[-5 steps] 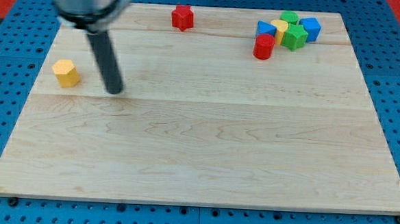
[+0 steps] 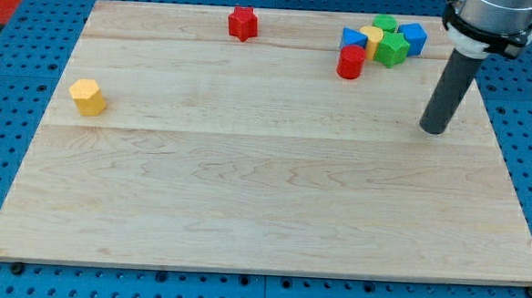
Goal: Move the group of blocks a bit left
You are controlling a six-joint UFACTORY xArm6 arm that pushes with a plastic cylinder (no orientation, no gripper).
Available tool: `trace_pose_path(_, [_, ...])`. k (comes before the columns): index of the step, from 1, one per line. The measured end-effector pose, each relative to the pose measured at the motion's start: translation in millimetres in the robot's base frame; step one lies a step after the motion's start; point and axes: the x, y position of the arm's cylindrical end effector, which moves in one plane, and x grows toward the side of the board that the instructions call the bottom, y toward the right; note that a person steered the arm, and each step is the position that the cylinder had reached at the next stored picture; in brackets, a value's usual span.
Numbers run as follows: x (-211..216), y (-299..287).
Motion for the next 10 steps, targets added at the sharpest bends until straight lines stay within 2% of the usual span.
trace_pose_path(1, [-16, 11])
trace_pose_path(4, [-132, 92])
trace_pose_path(5, [-170, 101])
trace_pose_path(6, [-190, 79])
trace_pose_path(9, [-190, -7])
trace_pose_path(10, [-191, -17])
